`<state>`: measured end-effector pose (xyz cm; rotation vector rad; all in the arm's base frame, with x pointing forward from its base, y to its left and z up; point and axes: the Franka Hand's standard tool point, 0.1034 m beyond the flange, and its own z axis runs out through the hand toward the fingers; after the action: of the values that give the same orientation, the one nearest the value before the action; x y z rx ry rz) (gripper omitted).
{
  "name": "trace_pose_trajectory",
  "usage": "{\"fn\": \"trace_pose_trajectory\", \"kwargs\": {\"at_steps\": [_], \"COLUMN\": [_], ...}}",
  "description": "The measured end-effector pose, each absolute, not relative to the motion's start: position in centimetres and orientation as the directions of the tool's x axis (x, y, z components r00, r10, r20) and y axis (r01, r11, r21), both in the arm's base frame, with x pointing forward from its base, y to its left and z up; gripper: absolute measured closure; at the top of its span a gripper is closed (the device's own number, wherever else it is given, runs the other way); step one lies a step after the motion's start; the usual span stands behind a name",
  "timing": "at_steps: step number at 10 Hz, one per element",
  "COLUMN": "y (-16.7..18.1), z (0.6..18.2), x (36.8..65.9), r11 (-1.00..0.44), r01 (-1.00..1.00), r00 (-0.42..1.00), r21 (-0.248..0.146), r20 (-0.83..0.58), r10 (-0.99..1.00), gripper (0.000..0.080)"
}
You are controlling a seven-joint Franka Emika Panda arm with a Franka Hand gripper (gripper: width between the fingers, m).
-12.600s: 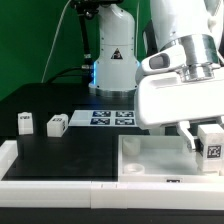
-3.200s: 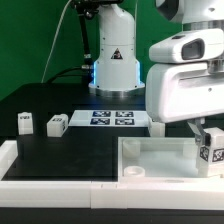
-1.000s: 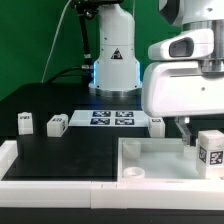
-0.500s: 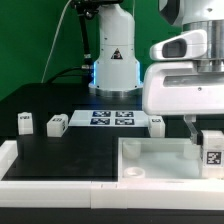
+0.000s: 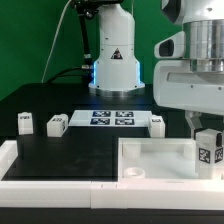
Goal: Assemble one leg
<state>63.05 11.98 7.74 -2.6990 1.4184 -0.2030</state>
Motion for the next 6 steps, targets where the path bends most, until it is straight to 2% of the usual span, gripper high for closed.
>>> {"fn": "trace_pose_trajectory", "kwargs": {"at_steps": [2, 3, 4, 5, 6], "y": [12.01, 12.01, 12.02, 12.02, 12.05], "z": [7.78, 7.8, 7.8, 7.77, 7.76], "x": [63.03, 63.02, 63.03, 63.01, 63.03], "r11": [-0.422, -0.386, -0.41, -0.441, -0.459], "r01": [-0.895, -0.91, -0.9, -0.885, -0.875], "r00": [0.419, 0.384, 0.407, 0.438, 0.456], "r21": [-0.148, -0.149, -0.149, -0.147, -0.15], "r20": [0.053, 0.046, 0.051, 0.055, 0.061], "r10": [-0.907, -0.922, -0.912, -0.897, -0.888], "gripper": [0.0508, 0.0508, 0.0508, 0.0432, 0.0244]}}
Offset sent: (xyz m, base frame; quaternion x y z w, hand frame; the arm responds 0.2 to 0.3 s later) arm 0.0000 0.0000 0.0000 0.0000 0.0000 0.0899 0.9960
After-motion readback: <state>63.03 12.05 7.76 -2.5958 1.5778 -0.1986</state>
